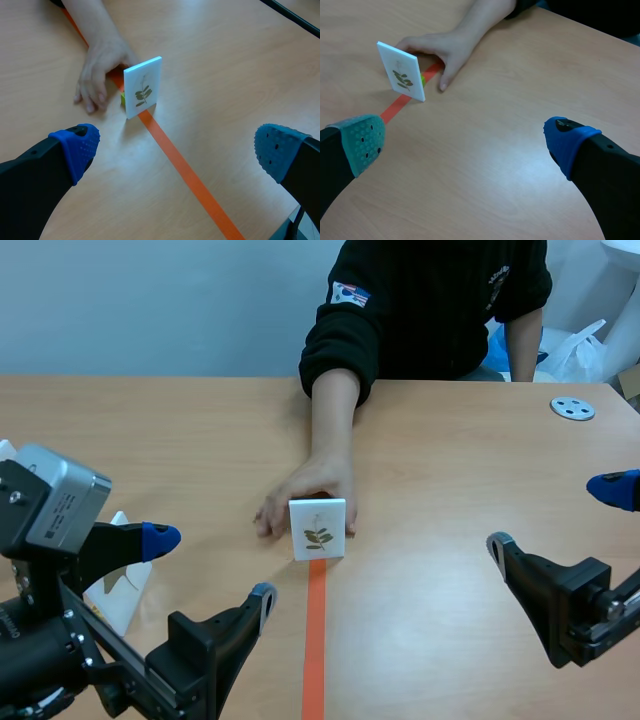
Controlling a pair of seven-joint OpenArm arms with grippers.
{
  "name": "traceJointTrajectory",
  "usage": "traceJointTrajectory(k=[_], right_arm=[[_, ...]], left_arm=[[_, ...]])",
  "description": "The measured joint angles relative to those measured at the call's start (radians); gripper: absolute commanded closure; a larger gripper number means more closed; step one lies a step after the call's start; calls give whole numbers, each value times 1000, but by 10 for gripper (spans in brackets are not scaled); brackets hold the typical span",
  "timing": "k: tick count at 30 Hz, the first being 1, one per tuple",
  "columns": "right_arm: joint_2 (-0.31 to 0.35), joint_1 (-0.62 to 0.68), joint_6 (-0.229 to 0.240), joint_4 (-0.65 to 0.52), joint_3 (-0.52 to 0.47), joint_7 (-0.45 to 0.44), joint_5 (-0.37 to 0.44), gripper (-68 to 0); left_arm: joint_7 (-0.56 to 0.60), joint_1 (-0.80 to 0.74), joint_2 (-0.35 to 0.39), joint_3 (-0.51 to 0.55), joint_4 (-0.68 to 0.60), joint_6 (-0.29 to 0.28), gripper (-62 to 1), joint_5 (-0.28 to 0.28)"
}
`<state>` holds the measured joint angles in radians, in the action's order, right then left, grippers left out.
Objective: Sort the leaf by its shape. The table is split by an orange tape line. A compound leaf with several leaflets goes to the left side, a simple leaf with one blade goes to the right side. Return to the home posture when a red brick is placed on the table.
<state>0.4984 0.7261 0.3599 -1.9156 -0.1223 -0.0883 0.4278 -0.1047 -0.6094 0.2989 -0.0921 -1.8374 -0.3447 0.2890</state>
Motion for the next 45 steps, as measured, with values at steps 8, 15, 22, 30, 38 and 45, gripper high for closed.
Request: traceJointTrajectory(k=[8,15,22,30,38,45], right_arm=[[0,-14,29,1,0,7,0,-679],[0,-138,111,95,3,7,0,-679],[0,-311,188,287,120,-27,-1,-679],[-16,-529,187,522,329,-135,-98,-679],[-108,-719,175,740,488,-218,-183,-679],[-195,-843,57,844,641,-225,-234,-679]], left_arm=[[0,0,0,0,0,0,-623,0],[4,0,0,0,0,0,-623,0],[8,0,0,1,0,0,-623,0],[8,0,0,1,0,0,-623,-11],[8,0,0,1,0,0,-623,-11],[8,0,0,1,0,0,-623,-11]])
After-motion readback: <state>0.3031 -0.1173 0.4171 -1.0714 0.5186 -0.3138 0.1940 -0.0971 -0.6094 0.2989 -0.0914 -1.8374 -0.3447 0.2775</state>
